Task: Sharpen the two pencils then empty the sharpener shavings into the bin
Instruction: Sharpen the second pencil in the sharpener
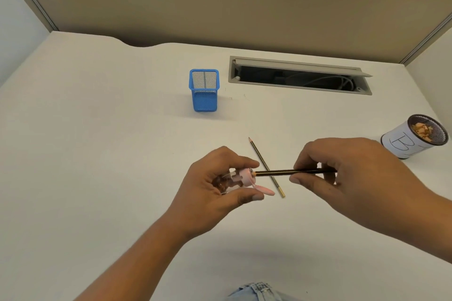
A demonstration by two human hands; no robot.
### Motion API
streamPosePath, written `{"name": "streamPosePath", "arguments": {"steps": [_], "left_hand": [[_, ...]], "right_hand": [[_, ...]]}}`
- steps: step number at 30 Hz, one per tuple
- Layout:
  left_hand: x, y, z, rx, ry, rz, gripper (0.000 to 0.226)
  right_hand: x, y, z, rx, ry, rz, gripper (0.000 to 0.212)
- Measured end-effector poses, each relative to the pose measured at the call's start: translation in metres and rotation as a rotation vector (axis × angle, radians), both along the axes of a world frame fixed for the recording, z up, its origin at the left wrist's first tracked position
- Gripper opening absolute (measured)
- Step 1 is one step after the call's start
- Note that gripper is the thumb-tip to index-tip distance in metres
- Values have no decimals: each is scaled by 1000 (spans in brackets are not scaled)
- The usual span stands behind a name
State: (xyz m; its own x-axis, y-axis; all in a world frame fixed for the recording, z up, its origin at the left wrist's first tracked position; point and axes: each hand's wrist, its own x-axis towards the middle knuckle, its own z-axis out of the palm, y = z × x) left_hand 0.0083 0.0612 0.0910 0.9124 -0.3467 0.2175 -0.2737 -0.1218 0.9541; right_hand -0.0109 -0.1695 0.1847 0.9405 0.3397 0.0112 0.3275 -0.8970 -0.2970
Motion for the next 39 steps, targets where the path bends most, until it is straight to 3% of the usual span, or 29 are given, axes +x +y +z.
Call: {"name": "streamPosePath", "arguments": {"steps": [6, 11, 14, 16, 18, 21, 23, 25, 27, 29, 31, 33, 35, 37, 39], "left_hand": [[-4, -1, 5, 65, 38, -97, 18], [-8, 5, 11, 25, 42, 4, 4], [-10, 4, 15, -33, 77, -7, 8], [-10, 4, 15, -46, 65, -23, 16], [-9, 5, 15, 11, -26, -32, 22], [-11, 6, 14, 172, -205, -42, 27], [-13, 4, 12, 175, -193, -64, 27], [-14, 3, 12, 121, -112, -49, 24], [-13, 4, 13, 66, -14, -27, 21], [-13, 4, 16, 28, 52, -19, 20], [-14, 3, 19, -4, 73, -17, 20], [-15, 3, 20, 1, 46, -10, 20], [-16, 5, 21, 60, -39, -16, 21], [-17, 7, 21, 167, -183, -55, 21], [-18, 8, 22, 222, -253, -117, 16]], "right_hand": [[-5, 2, 1, -109, -112, 250, 5], [4, -18, 4, -193, -353, 296, 20], [6, -23, 9, -210, -530, 362, 19], [2, -24, 7, -201, -532, 433, 21], [-4, -19, 7, -154, -378, 344, 25], [-3, -5, 19, 136, 246, -139, 32], [0, -11, 15, 179, 330, -222, 24], [2, -11, 17, 68, 270, -90, 26], [1, -11, 23, -137, 38, 85, 28], [1, -16, 20, -210, -252, 317, 18], [3, -20, 13, -262, -450, 481, 25], [3, -21, 10, -252, -470, 481, 29], [-2, -12, 8, -162, -183, 243, 30], [-1, -3, 10, 131, 422, -119, 37], [1, -6, 9, 360, 878, -329, 45]]}}
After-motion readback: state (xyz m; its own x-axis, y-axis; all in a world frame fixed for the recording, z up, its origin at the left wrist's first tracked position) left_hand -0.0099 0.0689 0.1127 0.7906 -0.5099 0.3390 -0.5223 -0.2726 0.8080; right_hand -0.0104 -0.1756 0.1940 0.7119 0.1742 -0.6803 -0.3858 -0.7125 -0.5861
